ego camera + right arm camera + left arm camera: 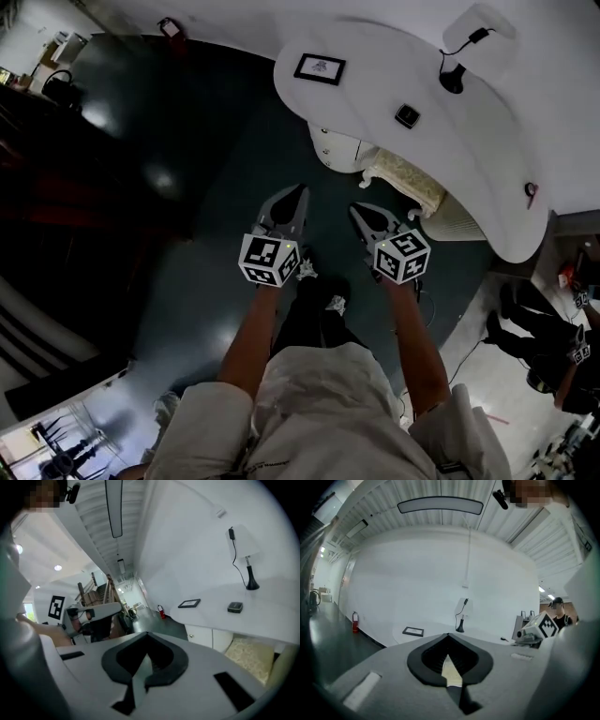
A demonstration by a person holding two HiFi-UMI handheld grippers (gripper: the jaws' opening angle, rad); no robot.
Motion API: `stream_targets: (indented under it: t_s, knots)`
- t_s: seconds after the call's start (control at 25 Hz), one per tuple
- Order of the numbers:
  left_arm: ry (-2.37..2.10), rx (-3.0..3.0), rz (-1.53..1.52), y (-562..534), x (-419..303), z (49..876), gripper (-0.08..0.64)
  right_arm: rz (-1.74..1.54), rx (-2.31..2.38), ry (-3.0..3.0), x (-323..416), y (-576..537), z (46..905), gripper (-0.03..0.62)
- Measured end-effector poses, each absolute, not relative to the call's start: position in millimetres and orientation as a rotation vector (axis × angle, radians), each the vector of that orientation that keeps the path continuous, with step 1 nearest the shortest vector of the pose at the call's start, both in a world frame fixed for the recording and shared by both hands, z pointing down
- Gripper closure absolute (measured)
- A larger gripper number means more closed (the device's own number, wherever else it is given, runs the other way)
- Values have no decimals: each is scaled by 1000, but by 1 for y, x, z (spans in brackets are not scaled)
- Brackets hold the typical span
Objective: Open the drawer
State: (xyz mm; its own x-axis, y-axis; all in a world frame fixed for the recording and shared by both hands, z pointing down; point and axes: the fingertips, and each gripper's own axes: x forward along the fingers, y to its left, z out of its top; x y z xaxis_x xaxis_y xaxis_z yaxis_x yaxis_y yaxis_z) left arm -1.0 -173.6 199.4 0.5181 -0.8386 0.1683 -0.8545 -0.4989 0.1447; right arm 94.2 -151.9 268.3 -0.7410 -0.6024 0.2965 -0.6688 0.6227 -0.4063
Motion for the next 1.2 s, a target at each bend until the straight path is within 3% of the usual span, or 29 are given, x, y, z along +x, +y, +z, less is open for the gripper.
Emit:
stream_targets:
  t_s: [0.32, 0.52, 0.72, 1.2]
  knots:
    - [-1416, 2539, 194, -211, -45, 253, 551, 663, 1347, -2446, 119, -216, 297, 577]
    - [-1395, 2526, 206, -245, -68, 290, 551, 1002, 1574, -2326, 123, -243, 333, 577]
    - [-1370, 2485, 230, -259, -75, 316, 551, 1103, 1621, -2204, 113, -253, 366, 577]
    - [-1332, 2491, 147, -313, -52, 407, 551, 890, 1557, -2368, 66, -314, 450, 577]
